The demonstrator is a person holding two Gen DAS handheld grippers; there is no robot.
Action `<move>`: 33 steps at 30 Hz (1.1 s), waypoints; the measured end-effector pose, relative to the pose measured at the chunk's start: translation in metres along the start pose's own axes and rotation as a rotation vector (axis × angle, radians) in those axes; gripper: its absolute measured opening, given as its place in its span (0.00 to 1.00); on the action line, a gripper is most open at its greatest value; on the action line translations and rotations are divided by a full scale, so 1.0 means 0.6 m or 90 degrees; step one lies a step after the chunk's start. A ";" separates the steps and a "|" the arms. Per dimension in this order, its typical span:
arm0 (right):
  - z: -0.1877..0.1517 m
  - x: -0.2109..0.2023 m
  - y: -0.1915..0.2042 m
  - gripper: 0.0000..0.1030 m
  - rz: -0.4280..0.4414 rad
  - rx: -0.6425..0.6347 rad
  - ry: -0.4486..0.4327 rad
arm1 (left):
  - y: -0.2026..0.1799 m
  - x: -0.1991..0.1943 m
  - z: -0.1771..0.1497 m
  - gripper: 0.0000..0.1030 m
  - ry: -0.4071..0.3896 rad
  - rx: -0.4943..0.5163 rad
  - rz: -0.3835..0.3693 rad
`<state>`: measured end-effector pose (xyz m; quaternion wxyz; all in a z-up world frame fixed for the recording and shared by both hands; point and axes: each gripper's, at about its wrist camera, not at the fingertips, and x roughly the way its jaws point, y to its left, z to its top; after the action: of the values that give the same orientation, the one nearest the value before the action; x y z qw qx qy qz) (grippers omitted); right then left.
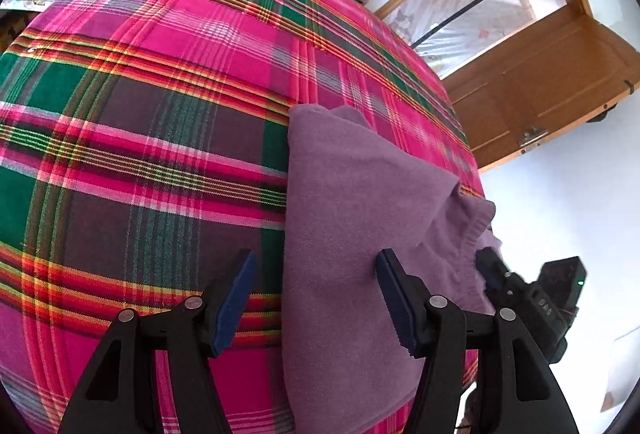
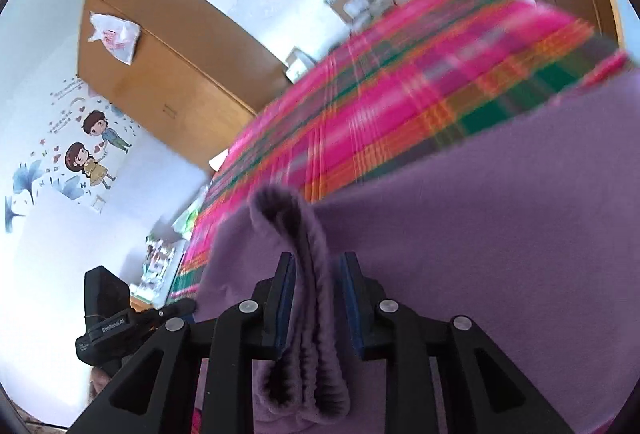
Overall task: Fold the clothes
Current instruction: 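Press the folded edge down onto the sweatpants with the right gripper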
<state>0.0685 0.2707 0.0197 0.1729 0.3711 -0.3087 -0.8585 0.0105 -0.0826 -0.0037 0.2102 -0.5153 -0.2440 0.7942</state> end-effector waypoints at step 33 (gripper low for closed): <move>0.037 0.028 0.027 0.12 -0.041 -0.096 0.041 | -0.003 0.000 0.007 0.63 -0.003 -0.005 0.012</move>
<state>0.0423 0.2585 0.0334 0.1828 0.3944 -0.2256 -0.8719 0.0066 -0.0818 -0.0010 0.2004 -0.5165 -0.2426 0.7964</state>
